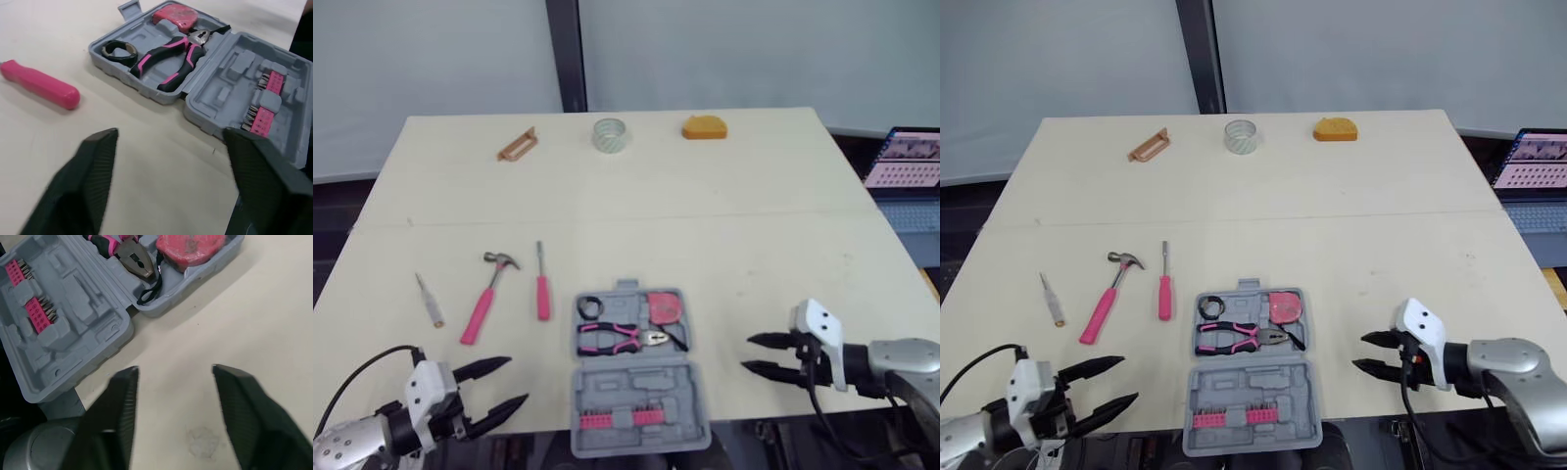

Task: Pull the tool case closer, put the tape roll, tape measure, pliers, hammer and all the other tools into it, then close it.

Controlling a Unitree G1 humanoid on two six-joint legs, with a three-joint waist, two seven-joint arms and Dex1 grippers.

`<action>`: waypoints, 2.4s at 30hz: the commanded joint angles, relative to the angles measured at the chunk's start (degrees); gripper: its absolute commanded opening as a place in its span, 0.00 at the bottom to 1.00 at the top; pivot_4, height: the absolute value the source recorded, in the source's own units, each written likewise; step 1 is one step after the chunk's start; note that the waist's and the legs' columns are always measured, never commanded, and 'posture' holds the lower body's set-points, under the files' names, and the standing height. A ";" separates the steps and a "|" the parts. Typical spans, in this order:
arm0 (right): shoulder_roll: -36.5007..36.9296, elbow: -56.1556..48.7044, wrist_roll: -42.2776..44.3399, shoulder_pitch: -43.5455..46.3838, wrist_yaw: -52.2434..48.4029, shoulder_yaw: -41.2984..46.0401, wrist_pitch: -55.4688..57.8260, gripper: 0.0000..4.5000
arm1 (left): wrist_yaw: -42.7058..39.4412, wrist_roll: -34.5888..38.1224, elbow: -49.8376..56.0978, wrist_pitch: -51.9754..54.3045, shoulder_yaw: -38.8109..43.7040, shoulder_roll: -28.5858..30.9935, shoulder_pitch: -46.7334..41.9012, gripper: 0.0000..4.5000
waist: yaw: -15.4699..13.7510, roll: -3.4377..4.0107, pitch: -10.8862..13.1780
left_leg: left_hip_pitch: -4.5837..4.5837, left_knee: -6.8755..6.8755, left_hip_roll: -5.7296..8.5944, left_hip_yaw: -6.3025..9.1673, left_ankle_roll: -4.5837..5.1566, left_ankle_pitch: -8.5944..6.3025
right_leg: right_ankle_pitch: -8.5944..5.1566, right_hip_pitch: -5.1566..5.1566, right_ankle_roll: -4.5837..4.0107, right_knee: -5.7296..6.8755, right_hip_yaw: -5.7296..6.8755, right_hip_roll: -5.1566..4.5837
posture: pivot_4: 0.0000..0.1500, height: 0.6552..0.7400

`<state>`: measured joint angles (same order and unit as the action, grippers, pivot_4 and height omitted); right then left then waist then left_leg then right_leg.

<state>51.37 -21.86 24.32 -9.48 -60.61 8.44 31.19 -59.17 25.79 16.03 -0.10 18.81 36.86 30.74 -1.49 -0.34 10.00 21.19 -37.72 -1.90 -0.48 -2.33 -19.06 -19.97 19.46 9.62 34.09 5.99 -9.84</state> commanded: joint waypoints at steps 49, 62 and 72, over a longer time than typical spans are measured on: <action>-12.13 5.70 -9.37 13.27 7.07 -22.35 2.59 0.00 | 11.00 -15.15 -4.47 7.62 -24.10 -2.81 -19.83 0.00 | 0.06 0.02 0.00 | 0.01 -0.18 0.00 0.01 0.00 0.00 | 0.00 0.03 0.01 0.35 -0.01 0.00 | 1.00 1.00; -13.72 7.31 -10.04 15.01 8.26 -21.43 2.07 0.00 | 11.74 -15.32 -7.09 7.42 -24.72 -4.99 -22.26 0.00 | 0.08 0.02 0.00 | 0.00 -0.22 0.00 0.02 0.00 0.00 | 0.00 0.02 0.01 0.40 -0.01 0.00 | 1.00 1.00; -14.11 7.59 -10.15 15.63 8.72 -21.15 2.28 0.00 | 13.12 -15.34 -7.43 8.02 -24.31 -6.73 -23.05 0.00 | 0.05 0.02 -0.01 | 0.00 -0.24 0.00 0.01 0.00 0.00 | 0.00 0.02 0.01 0.42 -0.01 0.00 | 1.00 1.00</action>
<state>38.08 -13.25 13.49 5.92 -52.08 -12.74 33.84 -46.50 10.27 7.89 8.21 -4.47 31.20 8.01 -1.44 -0.32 9.99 21.19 -37.97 -1.90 -0.46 -2.33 -19.06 -19.97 19.49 9.63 34.51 5.98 -9.84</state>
